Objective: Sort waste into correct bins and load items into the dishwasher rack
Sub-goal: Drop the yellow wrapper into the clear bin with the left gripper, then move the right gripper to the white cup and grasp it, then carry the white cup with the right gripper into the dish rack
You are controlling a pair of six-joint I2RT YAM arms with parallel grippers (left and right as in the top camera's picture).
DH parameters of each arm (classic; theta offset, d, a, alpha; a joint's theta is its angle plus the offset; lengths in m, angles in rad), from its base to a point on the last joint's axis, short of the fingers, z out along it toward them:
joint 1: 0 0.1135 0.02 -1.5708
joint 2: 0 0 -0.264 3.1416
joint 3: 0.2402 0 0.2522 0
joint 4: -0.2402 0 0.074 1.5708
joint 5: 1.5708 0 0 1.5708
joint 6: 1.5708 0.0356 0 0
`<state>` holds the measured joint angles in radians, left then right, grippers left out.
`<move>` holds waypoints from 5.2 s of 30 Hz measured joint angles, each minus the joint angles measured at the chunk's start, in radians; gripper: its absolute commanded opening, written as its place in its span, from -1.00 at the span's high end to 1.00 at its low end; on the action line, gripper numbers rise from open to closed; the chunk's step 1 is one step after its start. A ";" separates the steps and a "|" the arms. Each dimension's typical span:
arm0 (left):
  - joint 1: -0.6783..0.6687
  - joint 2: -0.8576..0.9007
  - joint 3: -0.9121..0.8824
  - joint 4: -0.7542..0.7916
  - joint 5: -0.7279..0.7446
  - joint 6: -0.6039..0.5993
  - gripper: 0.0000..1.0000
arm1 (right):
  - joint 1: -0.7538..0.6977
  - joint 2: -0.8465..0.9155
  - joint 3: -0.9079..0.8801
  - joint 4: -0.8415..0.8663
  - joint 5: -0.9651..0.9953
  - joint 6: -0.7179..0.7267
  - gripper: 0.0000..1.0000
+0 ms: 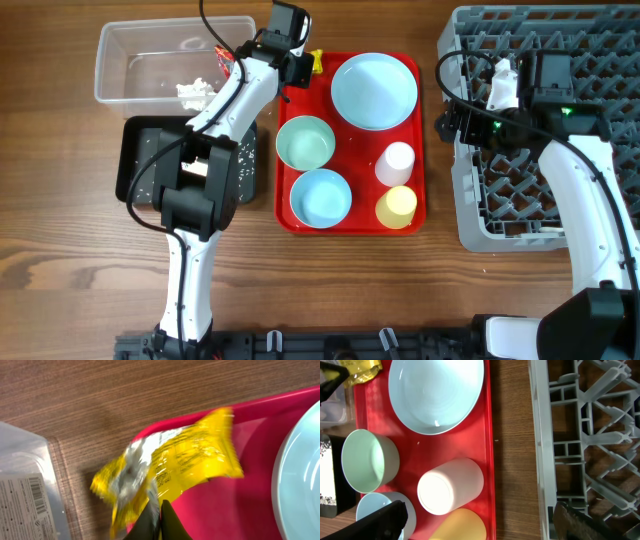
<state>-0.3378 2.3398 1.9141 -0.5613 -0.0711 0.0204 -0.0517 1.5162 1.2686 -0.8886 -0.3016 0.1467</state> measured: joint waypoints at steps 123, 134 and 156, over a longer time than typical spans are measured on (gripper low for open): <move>0.410 -0.552 -0.010 -0.759 -0.149 -0.468 -1.00 | 0.414 0.430 0.057 -0.156 0.275 0.257 -0.75; 0.410 -0.552 -0.010 -0.759 -0.149 -0.468 -1.00 | 0.427 0.430 0.053 -0.074 0.303 0.280 -0.58; 0.410 -0.552 -0.010 -0.759 -0.149 -0.468 -1.00 | 0.404 0.430 0.365 -0.378 0.277 0.165 -0.32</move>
<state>0.0723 1.7878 1.9038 -1.3205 -0.2199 -0.4480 0.3523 1.9465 1.6333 -1.2671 -0.0246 0.3119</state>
